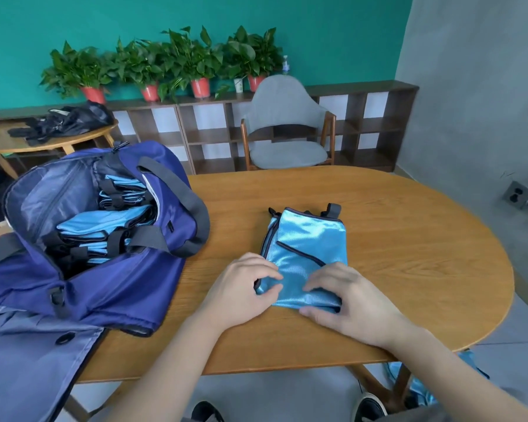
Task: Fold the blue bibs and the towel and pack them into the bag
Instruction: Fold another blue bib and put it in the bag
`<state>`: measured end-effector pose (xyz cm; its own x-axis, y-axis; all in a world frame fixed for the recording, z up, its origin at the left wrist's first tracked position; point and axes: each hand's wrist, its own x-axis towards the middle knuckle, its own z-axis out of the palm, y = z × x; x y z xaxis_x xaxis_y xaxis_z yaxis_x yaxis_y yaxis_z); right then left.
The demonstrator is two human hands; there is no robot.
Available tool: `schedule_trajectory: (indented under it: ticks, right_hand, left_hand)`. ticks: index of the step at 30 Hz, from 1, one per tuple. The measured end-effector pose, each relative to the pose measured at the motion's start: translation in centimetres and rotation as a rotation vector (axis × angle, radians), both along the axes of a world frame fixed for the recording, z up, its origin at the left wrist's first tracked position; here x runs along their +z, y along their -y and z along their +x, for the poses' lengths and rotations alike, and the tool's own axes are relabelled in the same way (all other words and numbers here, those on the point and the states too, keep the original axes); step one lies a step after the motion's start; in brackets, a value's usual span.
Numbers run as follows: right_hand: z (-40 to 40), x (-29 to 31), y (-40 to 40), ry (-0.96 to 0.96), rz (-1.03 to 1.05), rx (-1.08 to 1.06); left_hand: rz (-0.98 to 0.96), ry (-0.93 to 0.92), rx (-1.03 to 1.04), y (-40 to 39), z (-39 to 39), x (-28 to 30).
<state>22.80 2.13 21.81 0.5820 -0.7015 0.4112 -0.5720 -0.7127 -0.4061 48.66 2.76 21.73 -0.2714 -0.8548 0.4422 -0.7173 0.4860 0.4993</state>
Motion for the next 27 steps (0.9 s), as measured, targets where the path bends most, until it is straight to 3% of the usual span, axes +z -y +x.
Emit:
schedule_trajectory:
  ticks: [13,17,22,27]
  right_hand:
    - [0.3,0.3,-0.5,0.098,0.029,0.053]
    - [0.2,0.6,-0.4,0.209,0.163,0.007]
    - [0.0,1.0,-0.4,0.294,0.311,-0.02]
    - [0.0,1.0,-0.5,0.311,0.234,-0.05]
  left_hand:
    - [0.138,-0.171,0.053,-0.9,1.6,0.3]
    - [0.225,-0.28,-0.041,-1.8,1.4,1.1]
    - [0.199,-0.115,0.016,-1.6,1.3,0.7]
    - [0.156,-0.208,0.11,-1.5,1.2,0.7]
